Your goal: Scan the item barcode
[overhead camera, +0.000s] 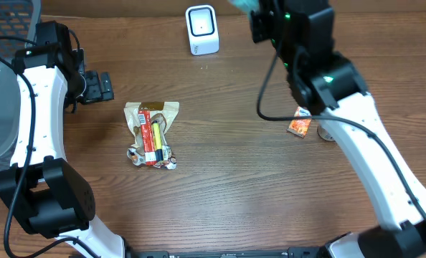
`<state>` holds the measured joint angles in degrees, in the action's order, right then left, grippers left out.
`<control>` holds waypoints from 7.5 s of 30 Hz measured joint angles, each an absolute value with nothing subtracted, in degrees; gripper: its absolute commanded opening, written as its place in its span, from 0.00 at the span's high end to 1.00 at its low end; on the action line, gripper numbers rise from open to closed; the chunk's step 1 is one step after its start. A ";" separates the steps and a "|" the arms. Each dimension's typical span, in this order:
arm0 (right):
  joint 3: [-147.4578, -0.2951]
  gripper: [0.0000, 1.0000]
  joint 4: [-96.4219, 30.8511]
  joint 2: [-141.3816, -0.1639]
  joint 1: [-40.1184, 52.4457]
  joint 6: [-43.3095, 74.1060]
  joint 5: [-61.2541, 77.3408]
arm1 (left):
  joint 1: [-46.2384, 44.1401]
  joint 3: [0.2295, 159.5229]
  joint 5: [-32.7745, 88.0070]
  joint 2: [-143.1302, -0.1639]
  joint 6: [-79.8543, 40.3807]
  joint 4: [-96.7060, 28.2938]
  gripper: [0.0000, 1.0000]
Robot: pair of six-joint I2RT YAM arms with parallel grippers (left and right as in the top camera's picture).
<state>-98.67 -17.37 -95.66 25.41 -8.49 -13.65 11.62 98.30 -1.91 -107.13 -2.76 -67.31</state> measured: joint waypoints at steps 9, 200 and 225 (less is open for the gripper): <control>-98.70 0.96 3.29 -114.28 26.96 -15.14 -19.92 | 11.62 98.30 -1.87 -107.13 -2.76 -67.35 0.00; -84.93 0.87 -29.17 -120.55 54.08 39.22 8.99 | 11.60 98.30 -1.91 -107.13 -2.76 -67.31 0.00; -84.84 0.96 -43.62 -101.60 43.35 22.85 35.57 | 11.60 98.30 -1.91 -107.13 -2.76 -67.31 0.00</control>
<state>-84.84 -43.62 -101.60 43.35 22.85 35.57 11.60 98.30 -1.91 -107.13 -2.76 -67.31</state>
